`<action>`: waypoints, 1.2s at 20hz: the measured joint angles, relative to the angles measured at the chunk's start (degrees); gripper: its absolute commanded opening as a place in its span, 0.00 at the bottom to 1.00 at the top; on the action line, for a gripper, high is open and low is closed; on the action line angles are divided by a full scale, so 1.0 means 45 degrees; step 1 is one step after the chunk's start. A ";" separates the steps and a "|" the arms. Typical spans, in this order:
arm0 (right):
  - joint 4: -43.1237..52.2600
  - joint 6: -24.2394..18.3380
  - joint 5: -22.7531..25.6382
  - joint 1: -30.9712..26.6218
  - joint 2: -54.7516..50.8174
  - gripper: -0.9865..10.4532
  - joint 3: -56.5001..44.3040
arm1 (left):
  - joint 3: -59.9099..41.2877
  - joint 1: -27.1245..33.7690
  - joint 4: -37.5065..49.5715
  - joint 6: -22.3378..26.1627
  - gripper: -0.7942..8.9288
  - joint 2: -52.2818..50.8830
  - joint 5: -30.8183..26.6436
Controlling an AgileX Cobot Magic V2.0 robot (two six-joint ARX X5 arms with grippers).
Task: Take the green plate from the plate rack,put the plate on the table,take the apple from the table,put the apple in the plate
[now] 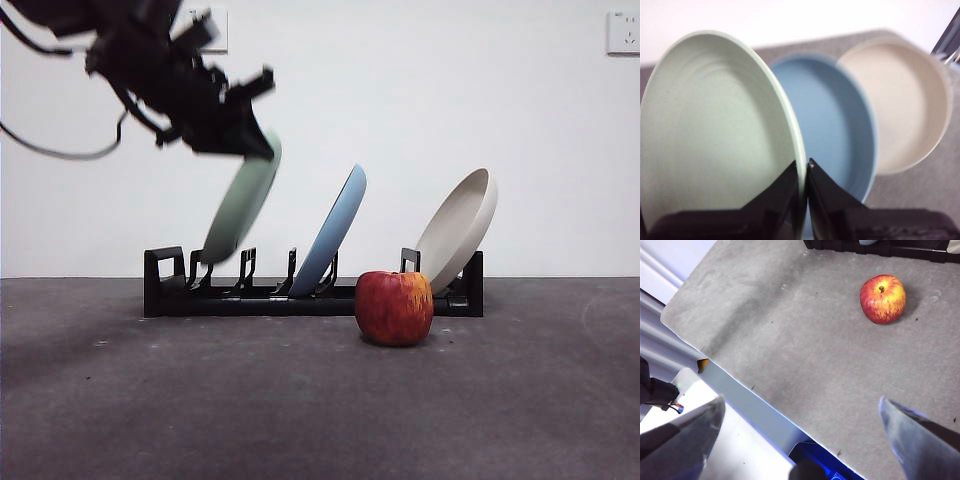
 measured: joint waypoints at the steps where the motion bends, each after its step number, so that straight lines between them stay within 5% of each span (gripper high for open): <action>1: 0.0000 0.0000 0.0000 0.0005 0.0000 0.68 0.0000 | 0.0000 0.0000 0.0000 0.0000 0.07 -0.0335 0.0005; 8: -0.0005 0.0005 0.0000 0.0005 0.0000 0.68 0.0000 | 0.0000 -0.0403 -0.3322 0.1064 0.08 -0.4250 0.0053; 13: -0.0005 0.0005 0.0000 0.0000 0.0000 0.67 0.0000 | 0.0063 -0.2166 -0.7563 0.3677 0.08 -0.7888 -0.2545; 17: -0.0005 0.0005 -0.0005 0.0000 0.0000 0.66 0.0000 | 0.0107 -0.3279 -1.0953 0.4711 0.08 -0.8320 -0.4231; 24: -0.0005 0.0005 -0.0005 0.0000 0.0000 0.66 0.0000 | -0.2599 -0.5712 -1.0540 0.4945 0.08 -0.7669 -0.5989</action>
